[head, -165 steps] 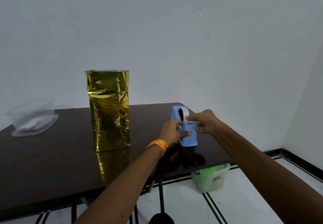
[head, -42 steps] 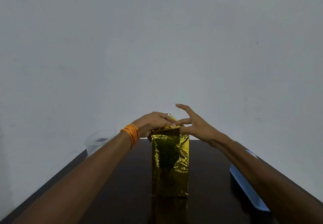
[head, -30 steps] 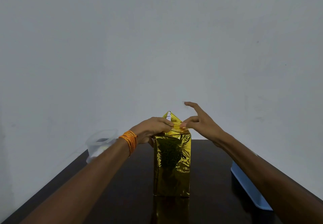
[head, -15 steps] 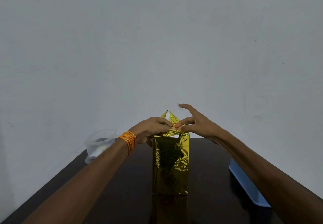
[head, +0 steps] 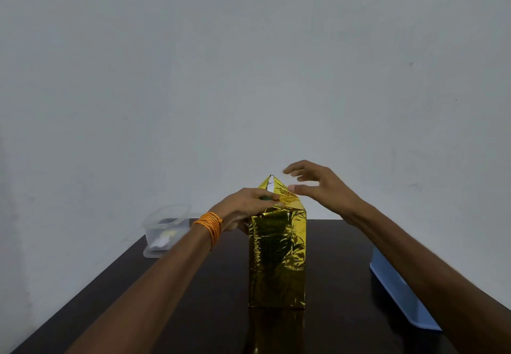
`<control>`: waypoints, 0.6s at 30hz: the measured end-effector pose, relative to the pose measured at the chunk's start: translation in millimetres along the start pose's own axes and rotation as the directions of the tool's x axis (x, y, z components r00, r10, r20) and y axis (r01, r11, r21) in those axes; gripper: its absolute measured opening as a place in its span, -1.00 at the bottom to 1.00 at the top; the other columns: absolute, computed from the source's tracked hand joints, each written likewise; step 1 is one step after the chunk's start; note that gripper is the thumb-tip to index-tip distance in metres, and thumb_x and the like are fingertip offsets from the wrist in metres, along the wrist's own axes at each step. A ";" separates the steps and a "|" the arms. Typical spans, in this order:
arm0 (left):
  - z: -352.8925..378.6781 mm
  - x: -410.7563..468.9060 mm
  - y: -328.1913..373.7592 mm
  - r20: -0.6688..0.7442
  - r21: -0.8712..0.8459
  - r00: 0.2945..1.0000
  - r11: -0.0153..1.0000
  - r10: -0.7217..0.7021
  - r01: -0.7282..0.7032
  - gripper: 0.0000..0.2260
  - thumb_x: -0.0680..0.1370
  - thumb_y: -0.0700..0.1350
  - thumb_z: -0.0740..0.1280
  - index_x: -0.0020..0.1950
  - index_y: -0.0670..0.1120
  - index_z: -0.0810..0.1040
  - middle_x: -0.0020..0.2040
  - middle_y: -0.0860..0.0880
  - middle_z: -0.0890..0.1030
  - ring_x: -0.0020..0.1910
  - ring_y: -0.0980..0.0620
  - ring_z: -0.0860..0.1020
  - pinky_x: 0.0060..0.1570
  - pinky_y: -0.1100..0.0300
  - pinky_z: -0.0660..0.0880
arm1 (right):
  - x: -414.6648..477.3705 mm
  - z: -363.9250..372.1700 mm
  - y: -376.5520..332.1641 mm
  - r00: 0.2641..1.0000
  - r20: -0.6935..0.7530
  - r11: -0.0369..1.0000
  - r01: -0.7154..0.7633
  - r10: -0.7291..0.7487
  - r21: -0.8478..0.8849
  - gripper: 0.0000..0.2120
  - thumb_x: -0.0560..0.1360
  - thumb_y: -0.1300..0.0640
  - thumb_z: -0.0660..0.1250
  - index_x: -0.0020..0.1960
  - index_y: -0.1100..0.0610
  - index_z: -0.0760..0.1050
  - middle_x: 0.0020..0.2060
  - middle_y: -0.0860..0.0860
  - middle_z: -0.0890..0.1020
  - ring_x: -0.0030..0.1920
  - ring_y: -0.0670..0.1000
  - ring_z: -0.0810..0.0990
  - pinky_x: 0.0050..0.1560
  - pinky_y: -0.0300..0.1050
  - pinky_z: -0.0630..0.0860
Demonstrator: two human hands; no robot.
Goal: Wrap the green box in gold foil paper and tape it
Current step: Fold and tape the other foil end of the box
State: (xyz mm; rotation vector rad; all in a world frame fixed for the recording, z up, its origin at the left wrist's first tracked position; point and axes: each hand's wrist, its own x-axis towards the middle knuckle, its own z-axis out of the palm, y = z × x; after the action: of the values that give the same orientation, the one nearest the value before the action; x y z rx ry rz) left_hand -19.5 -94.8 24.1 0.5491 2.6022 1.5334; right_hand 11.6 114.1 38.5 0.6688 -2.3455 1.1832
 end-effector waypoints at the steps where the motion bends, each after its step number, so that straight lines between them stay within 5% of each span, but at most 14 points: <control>1: 0.1 -0.1 -0.3 0.000 0.001 1.000 1.000 0.001 -0.001 -0.68 0.50 0.09 0.45 0.24 0.12 0.61 0.29 -0.06 0.47 0.19 -0.04 0.50 0.21 -0.07 0.52 | 1.5 -0.7 -3.7 0.999 -0.039 1.000 0.013 -0.013 0.005 -0.85 0.53 0.05 0.44 0.09 -0.08 0.61 0.07 -0.11 0.65 0.13 -0.12 0.59 0.08 -0.16 0.49; 5: 0.5 -1.1 -1.0 0.001 0.003 1.000 1.000 0.010 -0.010 -0.67 0.49 0.09 0.45 0.24 0.11 0.60 0.36 -0.08 0.44 0.26 -0.11 0.47 0.23 -0.08 0.51 | 4.8 -4.1 -16.2 1.000 0.001 1.000 0.005 -0.005 -0.007 -0.95 0.54 0.15 0.40 -0.02 0.05 0.63 -0.20 0.00 0.73 -0.14 -0.14 0.63 -0.04 -0.05 0.50; 8: 0.6 -2.7 -0.2 0.007 0.003 1.000 1.000 0.012 -0.012 -0.65 0.50 0.08 0.45 0.27 0.09 0.60 0.35 -0.10 0.44 0.22 -0.09 0.49 0.14 -0.01 0.55 | 8.7 -8.3 -21.7 0.995 0.093 0.999 -0.024 0.026 -0.022 -0.92 0.55 0.14 0.41 0.03 0.07 0.63 -0.21 0.05 0.73 -0.21 -0.16 0.58 -0.10 -0.08 0.47; 13: 0.5 -2.0 1.2 0.029 0.077 0.998 0.995 0.061 -0.063 -0.62 0.53 0.08 0.41 0.33 0.07 0.55 0.43 -0.09 0.40 0.16 0.04 0.41 -0.14 0.26 0.42 | 20.4 -13.4 -25.3 0.954 0.288 0.995 -0.067 0.085 -0.071 -0.44 0.52 0.20 0.43 0.44 -0.15 0.37 -0.24 0.05 0.72 -0.23 -0.19 0.57 -0.13 -0.16 0.42; 18: 0.4 1.7 -3.7 0.010 0.034 0.997 0.996 0.082 -0.082 -0.61 0.50 0.07 0.45 0.30 0.04 0.58 0.33 -0.05 0.48 0.14 0.05 0.47 0.02 0.26 0.45 | 35.9 -5.2 -22.6 0.948 0.301 0.993 -0.077 0.101 -0.091 -0.38 0.53 0.18 0.40 0.46 -0.23 0.27 -0.16 0.09 0.72 -0.12 -0.07 0.56 -0.07 -0.10 0.44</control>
State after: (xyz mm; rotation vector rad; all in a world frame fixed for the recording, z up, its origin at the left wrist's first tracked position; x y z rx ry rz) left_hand -21.9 -95.5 20.9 0.6718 2.6354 1.5073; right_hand -2.7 98.5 75.6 0.7734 -2.6889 1.0826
